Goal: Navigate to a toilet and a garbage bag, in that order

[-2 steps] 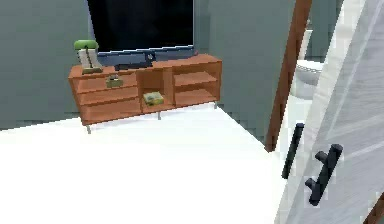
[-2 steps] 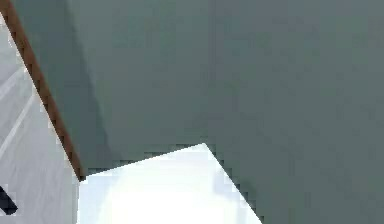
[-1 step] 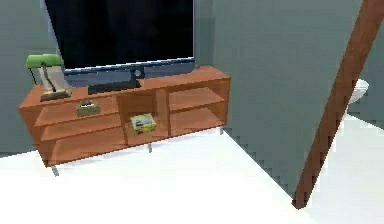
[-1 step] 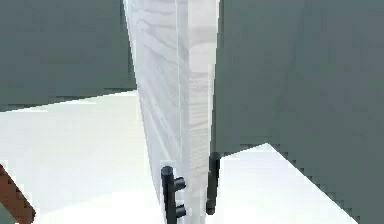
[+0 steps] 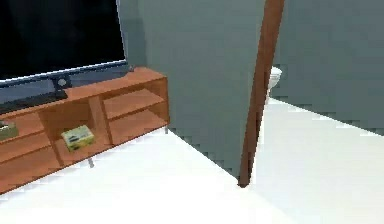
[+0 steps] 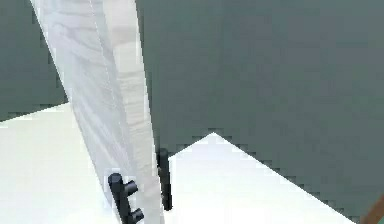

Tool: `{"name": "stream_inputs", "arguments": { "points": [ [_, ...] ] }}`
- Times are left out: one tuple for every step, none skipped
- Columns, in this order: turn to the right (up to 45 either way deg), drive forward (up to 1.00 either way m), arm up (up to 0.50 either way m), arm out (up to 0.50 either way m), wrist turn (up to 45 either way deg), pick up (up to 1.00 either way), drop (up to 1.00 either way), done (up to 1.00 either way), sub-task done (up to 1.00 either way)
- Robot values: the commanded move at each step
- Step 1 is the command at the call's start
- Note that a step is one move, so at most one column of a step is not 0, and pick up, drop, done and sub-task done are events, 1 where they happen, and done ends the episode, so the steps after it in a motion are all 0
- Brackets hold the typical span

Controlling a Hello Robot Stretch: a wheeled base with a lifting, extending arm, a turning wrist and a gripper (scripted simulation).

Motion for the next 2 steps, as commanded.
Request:
{"name": "stream_inputs", "arguments": {
  "points": [
    [0.0, 0.25, 0.00, 0.00, 0.0, 0.00, 0.00, 0.00, 0.00],
    [39.0, 0.00, 0.00, 0.00, 0.0, 0.00, 0.00, 0.00, 0.00]
  ]
}}
